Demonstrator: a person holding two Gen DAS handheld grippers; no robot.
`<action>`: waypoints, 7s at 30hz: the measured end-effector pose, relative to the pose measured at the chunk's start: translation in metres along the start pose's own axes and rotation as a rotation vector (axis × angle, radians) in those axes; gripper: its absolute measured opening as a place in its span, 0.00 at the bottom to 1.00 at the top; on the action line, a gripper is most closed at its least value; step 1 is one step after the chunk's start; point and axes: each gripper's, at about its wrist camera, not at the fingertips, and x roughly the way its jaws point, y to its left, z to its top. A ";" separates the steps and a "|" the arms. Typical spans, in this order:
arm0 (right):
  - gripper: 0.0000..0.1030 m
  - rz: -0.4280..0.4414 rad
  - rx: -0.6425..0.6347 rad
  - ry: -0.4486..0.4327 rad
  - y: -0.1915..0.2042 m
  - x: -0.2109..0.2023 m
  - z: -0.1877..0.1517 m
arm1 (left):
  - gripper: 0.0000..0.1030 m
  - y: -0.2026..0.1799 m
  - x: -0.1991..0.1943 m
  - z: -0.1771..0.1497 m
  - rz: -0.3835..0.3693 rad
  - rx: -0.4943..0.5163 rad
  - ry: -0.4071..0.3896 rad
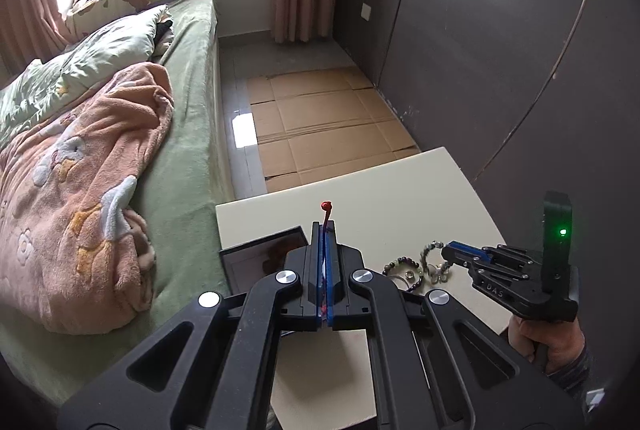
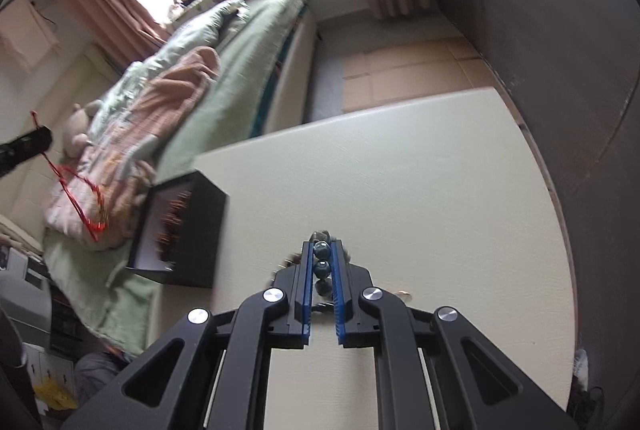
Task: Organize jewelry
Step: 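Drop the red bracelet into the box with the left tool while the right drops its bracelet, then grasp the green-and-black bead bracelet with the left tool while the right moves to the butterfly brooch, then lift the bead bracelet with the left tool while the right grasps the white butterfly brooch, then release the bead bracelet into the box with the left tool while the right drops the butterfly in, then grasp the silver hoop ring on the table with the left tool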
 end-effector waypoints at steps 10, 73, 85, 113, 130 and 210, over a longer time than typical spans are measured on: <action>0.08 0.161 -0.050 -0.091 0.052 -0.019 0.013 | 0.06 0.032 0.024 -0.022 -0.028 -0.055 0.021; 0.41 0.011 0.149 0.066 -0.066 -0.003 -0.043 | 0.39 -0.083 0.105 -0.065 -0.069 0.011 0.202; 0.33 0.023 0.181 0.064 -0.078 -0.005 -0.043 | 0.27 -0.093 0.171 -0.060 -0.029 0.018 0.331; 0.52 -0.165 0.058 0.140 -0.033 0.052 -0.033 | 0.10 -0.083 0.134 -0.050 -0.072 0.002 0.264; 0.37 -0.213 -0.013 0.120 -0.010 0.060 -0.031 | 0.10 -0.025 0.048 -0.042 -0.118 -0.076 0.114; 0.59 0.071 0.143 0.018 -0.053 -0.016 -0.027 | 0.40 -0.079 0.112 -0.100 -0.140 -0.045 0.202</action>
